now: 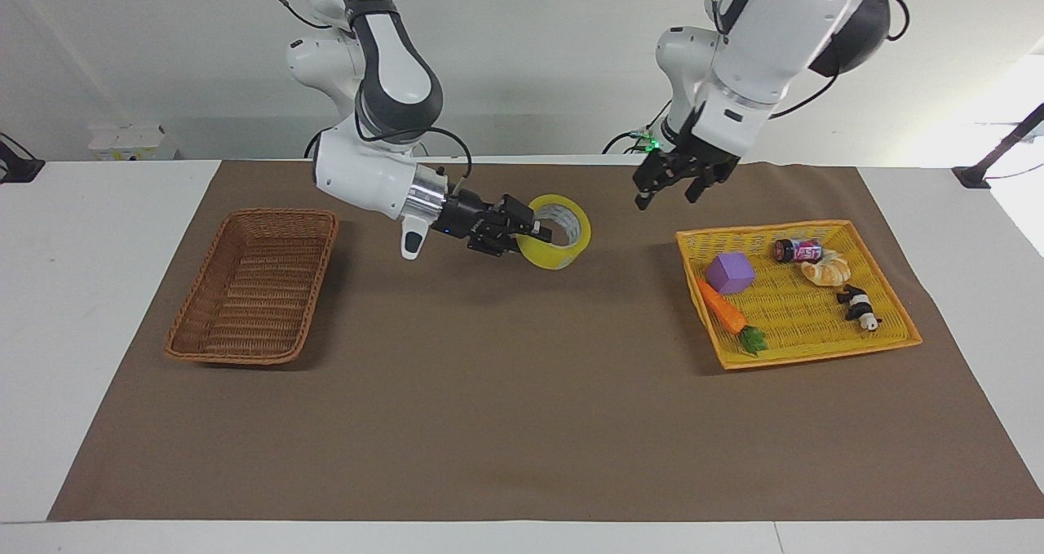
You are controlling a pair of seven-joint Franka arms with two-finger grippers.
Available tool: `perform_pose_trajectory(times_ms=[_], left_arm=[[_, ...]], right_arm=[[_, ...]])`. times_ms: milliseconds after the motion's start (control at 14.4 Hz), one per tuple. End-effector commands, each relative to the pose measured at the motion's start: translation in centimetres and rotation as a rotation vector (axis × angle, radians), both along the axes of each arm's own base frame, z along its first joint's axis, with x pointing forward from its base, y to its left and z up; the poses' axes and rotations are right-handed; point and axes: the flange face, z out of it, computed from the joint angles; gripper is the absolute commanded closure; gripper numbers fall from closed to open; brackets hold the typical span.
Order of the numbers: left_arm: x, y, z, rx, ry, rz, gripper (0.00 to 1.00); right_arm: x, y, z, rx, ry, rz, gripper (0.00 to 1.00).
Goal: Move tape to another basket
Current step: 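Carry the tape with the right gripper while the left gripper withdraws, then lower the tape into the wicker basket and open the right gripper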
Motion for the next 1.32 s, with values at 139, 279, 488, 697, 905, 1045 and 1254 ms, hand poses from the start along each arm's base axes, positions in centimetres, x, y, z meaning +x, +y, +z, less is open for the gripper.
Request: perform_pose_trajectory(times_ms=[139,279,488,697,905,1045,1254], left_arm=[[2.7,14.2,-0.6,0.074,0.009,-0.061,0.00],[2.9,19.9,-0.7,0.074,0.007,-0.099,0.00],[2.7,24.0,-0.9,0.075,0.000,-0.067,0.00],[2.8,23.5,-1.0,0.075,-0.002,-0.075,0.00],[2.6,24.0,-1.0,0.073,0.011,-0.070,0.00],[2.4,23.9,-1.1,0.072,0.018,-0.070,0.00],[2.5,22.6,-0.7,0.074,0.003,-0.095,0.00]], right_arm=[[0.8,-6.8,0.5,-0.048,-0.044,0.082,1.00],[1.5,-12.4,0.5,-0.065,-0.058,0.088,1.00],[1.2,-24.5,0.0,-0.131,-0.100,0.085,1.00],[-0.9,-34.5,-0.7,-0.205,-0.075,0.035,1.00],[-3.3,-42.2,-3.4,-0.238,-0.109,0.045,1.00],[-4.0,-44.5,-5.5,-0.234,-0.130,0.057,1.00],[-4.4,-46.9,-9.5,-0.240,-0.157,0.101,1.00]])
